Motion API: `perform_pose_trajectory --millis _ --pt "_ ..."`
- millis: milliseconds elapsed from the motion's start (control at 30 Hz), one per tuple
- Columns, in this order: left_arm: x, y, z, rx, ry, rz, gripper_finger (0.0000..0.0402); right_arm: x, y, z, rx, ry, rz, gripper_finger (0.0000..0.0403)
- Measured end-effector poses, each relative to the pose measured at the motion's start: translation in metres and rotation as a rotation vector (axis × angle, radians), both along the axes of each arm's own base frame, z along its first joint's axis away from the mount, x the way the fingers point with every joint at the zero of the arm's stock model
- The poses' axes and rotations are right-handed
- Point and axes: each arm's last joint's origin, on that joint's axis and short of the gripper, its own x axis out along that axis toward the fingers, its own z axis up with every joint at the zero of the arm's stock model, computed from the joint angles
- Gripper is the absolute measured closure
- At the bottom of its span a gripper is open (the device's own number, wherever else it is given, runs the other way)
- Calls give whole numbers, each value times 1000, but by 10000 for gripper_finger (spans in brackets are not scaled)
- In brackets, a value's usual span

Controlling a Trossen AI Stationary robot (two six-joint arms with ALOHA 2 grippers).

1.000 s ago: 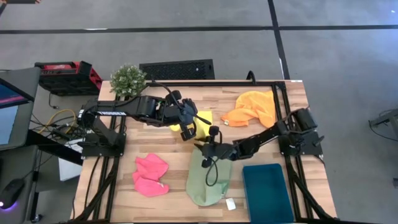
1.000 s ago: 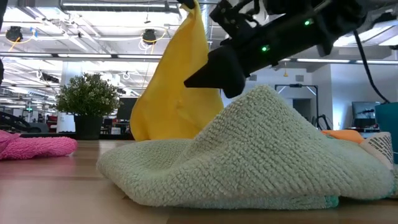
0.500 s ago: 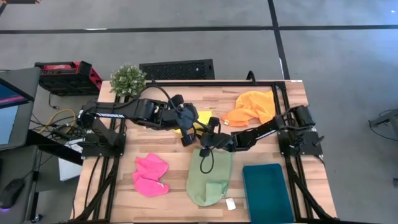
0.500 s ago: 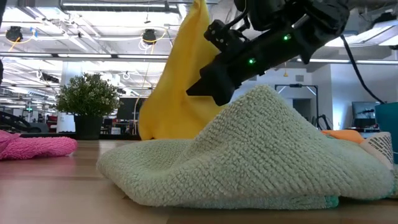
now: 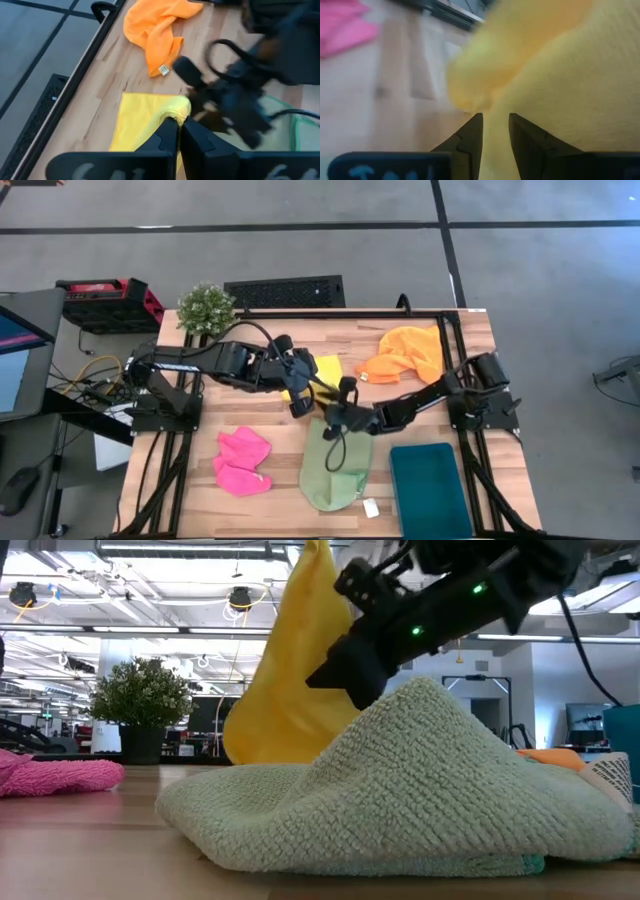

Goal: Fold microfiber towels
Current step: Fold the yellow microfiber towel

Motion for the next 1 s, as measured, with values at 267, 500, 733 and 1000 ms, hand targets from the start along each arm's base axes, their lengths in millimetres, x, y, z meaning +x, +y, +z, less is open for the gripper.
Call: perform_pose_trajectory --millis 267,500,733,1000 --pt "-2 2 -1 2 19 21 401 -10 44 4 34 -50 126 285" --pt "-2 3 -1 -1 16 25 401 -8 43 3 150 -70 205 285" --pt "-2 3 -1 -2 16 27 401 13 25 -17 92 -71 148 285" --pt "-2 3 -2 0 24 26 401 28 26 -27 4 -38 96 285"
